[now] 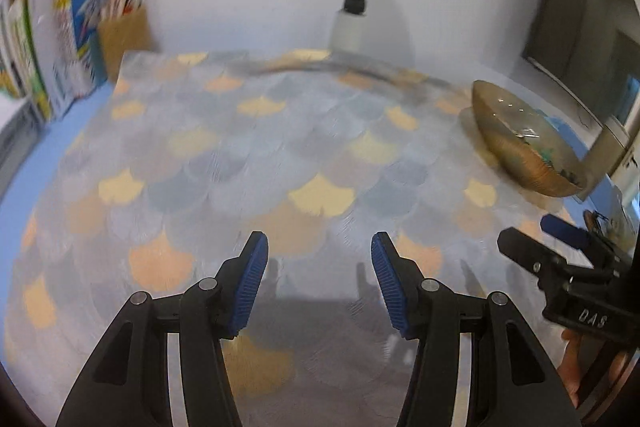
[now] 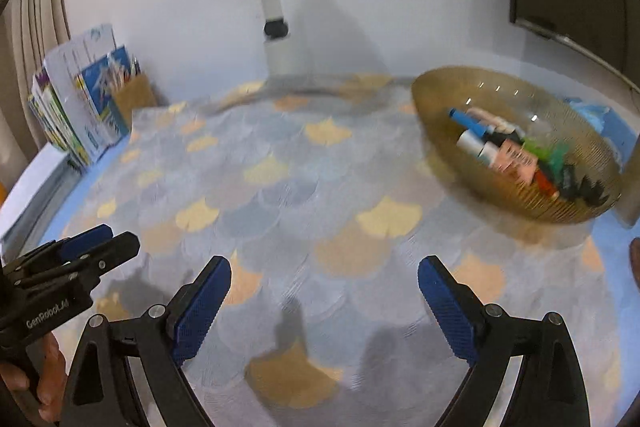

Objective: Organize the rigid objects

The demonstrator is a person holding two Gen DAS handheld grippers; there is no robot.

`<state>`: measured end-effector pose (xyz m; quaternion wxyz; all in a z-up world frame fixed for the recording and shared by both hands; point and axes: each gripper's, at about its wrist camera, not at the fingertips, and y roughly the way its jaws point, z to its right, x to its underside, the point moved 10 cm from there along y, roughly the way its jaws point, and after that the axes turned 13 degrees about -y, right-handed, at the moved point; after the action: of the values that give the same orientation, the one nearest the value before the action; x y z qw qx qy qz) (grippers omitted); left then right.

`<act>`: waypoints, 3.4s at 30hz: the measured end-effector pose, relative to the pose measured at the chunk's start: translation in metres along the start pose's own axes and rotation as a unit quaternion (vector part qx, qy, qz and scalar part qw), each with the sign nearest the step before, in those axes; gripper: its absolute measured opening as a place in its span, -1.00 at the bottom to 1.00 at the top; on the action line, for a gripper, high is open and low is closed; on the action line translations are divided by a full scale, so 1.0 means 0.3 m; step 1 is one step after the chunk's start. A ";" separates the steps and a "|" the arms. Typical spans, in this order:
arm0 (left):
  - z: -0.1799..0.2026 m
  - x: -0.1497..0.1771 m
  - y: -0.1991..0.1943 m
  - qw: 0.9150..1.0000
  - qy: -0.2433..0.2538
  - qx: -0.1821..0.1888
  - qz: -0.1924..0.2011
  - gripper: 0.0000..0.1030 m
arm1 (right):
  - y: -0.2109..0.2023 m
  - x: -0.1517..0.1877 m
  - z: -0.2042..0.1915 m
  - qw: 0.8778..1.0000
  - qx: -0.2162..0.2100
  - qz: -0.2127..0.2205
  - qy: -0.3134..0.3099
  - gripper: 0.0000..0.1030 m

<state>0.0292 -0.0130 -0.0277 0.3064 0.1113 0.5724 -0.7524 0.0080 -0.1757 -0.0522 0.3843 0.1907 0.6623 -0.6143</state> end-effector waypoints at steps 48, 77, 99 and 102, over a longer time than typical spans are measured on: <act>-0.062 0.036 0.050 0.999 -0.020 -0.039 0.012 0.24 | 0.064 0.047 -0.028 0.998 0.038 -0.009 -0.039 0.83; -0.065 0.045 0.066 0.999 0.000 -0.044 0.000 0.39 | 0.074 0.051 -0.026 0.998 0.035 -0.014 -0.043 0.83; -0.048 0.099 0.131 0.994 0.041 -0.087 -0.049 1.00 | 0.138 0.089 0.002 0.997 0.025 -0.068 -0.026 0.83; -0.050 0.100 0.132 0.994 0.038 -0.088 -0.048 1.00 | 0.155 0.101 0.004 0.996 0.007 -0.083 -0.018 0.98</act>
<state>0.0261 -0.0153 -0.0793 0.2563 0.0844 0.6526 -0.7080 0.0230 -0.1754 -0.1057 0.3428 0.1269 0.6647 -0.6516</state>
